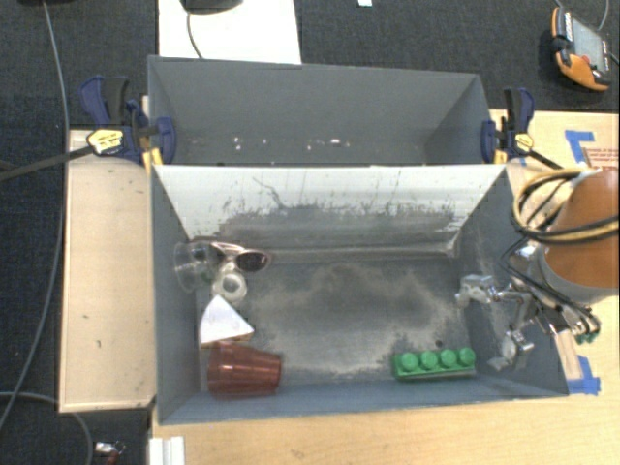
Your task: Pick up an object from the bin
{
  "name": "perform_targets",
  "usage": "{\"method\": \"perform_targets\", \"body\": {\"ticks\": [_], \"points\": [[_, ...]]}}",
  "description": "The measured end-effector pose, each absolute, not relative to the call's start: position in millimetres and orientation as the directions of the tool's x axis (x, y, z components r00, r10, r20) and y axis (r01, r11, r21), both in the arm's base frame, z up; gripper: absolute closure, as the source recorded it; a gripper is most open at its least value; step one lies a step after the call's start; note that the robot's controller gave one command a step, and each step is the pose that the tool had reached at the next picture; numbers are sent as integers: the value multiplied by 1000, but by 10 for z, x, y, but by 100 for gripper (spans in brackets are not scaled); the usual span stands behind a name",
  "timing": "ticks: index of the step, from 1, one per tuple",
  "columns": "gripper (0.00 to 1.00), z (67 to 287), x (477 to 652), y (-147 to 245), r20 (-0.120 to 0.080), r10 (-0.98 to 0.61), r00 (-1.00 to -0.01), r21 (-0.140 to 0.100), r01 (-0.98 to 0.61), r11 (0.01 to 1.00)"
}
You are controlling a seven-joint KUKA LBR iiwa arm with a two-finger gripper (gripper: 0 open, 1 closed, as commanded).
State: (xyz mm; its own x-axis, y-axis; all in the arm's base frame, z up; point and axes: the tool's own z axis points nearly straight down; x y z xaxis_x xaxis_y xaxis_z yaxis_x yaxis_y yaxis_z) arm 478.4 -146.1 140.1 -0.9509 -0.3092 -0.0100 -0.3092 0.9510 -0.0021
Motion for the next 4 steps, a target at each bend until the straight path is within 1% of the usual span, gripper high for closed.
{"method": "perform_targets", "body": {"ticks": [1, 2, 3, 4], "points": [[0, 1284, 4842, -1502, -14, -433, -901, -2, -433, 901], [0, 1137, 4846, -1402, -17, -360, -933, -5, -360, 933], [0, 822, 4890, -1335, -15, -536, -844, -8, -536, 844], [0, 972, 4904, -1368, -20, -316, -949, -3, -316, 949]]}}
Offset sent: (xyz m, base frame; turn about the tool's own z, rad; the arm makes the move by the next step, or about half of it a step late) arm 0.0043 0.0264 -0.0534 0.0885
